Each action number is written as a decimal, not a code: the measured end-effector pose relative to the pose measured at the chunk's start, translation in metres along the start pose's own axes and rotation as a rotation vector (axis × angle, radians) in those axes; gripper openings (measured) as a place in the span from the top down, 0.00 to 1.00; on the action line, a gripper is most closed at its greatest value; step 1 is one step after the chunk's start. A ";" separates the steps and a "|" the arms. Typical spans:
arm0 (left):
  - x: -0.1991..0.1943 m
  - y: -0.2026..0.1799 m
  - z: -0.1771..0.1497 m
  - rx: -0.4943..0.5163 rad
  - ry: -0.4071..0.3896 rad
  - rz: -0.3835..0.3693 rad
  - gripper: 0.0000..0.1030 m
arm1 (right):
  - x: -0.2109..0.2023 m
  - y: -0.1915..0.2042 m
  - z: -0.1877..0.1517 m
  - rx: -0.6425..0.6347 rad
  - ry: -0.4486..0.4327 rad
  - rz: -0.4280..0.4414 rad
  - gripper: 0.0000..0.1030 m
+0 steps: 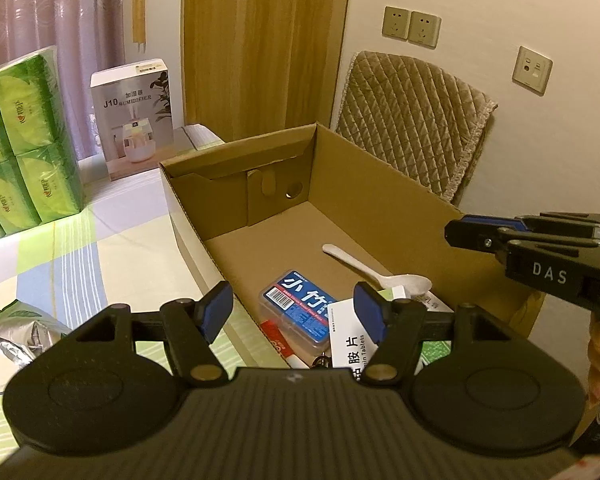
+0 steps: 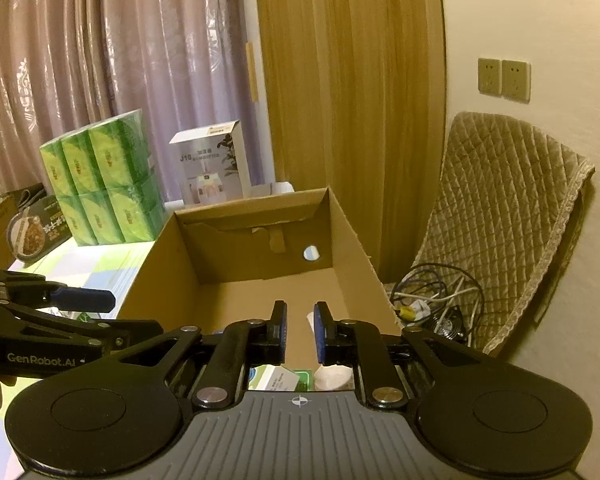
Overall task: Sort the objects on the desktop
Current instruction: 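Lower the night light into the box and open the left tool while the right tool releases the spoon, then withdraw both tools from the cardboard box back over the table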
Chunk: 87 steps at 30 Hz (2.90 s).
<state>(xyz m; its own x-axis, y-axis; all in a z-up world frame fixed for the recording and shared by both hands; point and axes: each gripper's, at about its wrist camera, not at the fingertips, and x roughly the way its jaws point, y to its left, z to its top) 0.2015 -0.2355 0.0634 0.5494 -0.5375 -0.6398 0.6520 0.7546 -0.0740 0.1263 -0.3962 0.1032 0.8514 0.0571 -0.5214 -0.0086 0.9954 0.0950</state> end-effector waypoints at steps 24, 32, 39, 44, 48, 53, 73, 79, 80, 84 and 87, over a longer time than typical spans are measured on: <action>-0.014 0.019 -0.006 -0.005 -0.004 0.051 0.27 | 0.003 0.015 0.001 -0.028 -0.025 0.001 0.02; -0.026 0.039 -0.015 -0.015 -0.005 0.089 0.16 | 0.005 0.022 0.001 -0.040 -0.020 0.014 0.02; -0.039 0.060 -0.025 -0.044 -0.008 0.140 0.09 | 0.009 0.038 0.002 -0.056 -0.020 0.045 0.02; -0.046 0.073 -0.032 -0.054 -0.001 0.171 0.05 | 0.013 0.054 0.002 -0.085 -0.019 0.069 0.02; -0.050 0.084 -0.041 -0.060 0.014 0.194 0.05 | 0.016 0.064 0.003 -0.090 -0.020 0.083 0.02; -0.060 0.098 -0.051 -0.069 0.020 0.217 0.04 | 0.019 0.083 0.003 -0.117 -0.021 0.116 0.02; -0.110 0.192 -0.109 -0.151 0.076 0.366 0.04 | 0.037 0.183 -0.002 -0.279 -0.038 0.323 0.02; -0.122 0.222 -0.125 -0.144 0.104 0.395 0.04 | 0.049 0.216 -0.009 -0.356 0.000 0.372 0.02; -0.126 0.228 -0.128 -0.138 0.104 0.404 0.04 | 0.053 0.221 -0.010 -0.374 0.011 0.379 0.02; -0.139 0.259 -0.142 -0.138 0.123 0.435 0.04 | 0.068 0.236 -0.014 -0.431 0.064 0.397 0.02; -0.139 0.278 -0.152 -0.150 0.154 0.442 0.04 | 0.080 0.244 -0.016 -0.449 0.099 0.413 0.02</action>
<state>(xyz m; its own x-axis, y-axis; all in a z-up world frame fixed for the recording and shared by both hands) 0.2269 0.1061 0.0150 0.6657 -0.1004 -0.7394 0.2854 0.9498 0.1279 0.1837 -0.1474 0.0715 0.6784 0.4297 -0.5959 -0.5650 0.8236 -0.0493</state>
